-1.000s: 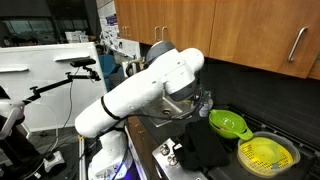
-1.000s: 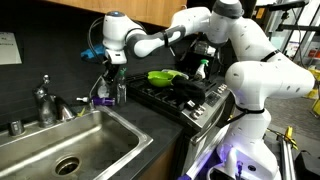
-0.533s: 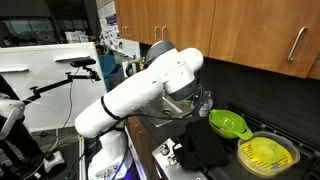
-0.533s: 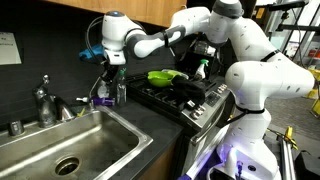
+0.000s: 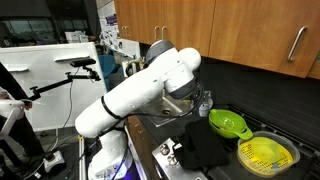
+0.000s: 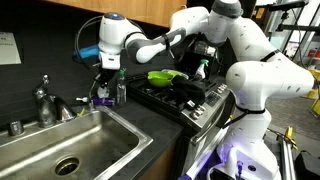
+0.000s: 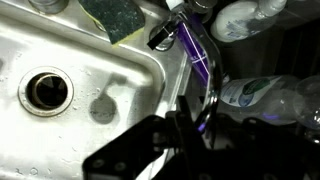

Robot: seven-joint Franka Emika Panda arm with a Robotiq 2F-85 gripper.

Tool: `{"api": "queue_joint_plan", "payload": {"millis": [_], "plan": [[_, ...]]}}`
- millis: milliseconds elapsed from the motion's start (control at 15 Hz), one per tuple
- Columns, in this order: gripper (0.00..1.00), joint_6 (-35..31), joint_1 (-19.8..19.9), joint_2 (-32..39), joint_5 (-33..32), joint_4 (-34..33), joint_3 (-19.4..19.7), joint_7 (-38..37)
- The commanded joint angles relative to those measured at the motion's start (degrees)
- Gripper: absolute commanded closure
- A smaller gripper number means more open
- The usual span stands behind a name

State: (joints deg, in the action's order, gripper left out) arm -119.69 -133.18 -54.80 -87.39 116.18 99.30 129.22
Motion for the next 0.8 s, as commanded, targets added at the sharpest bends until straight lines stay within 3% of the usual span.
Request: {"api": "queue_joint_plan", "payload": {"millis": [0,333,733], "plan": [[0.96,-1.4,-3.2,0.1,-4.6,2.7,1.2,-7.6],[0.96,-0.4,-6.1,-0.1,-8.3,2.5,1.8,-14.4],[0.96,1.7,-10.1,-0.4,-9.1,0.8,2.5,-16.0]]}}
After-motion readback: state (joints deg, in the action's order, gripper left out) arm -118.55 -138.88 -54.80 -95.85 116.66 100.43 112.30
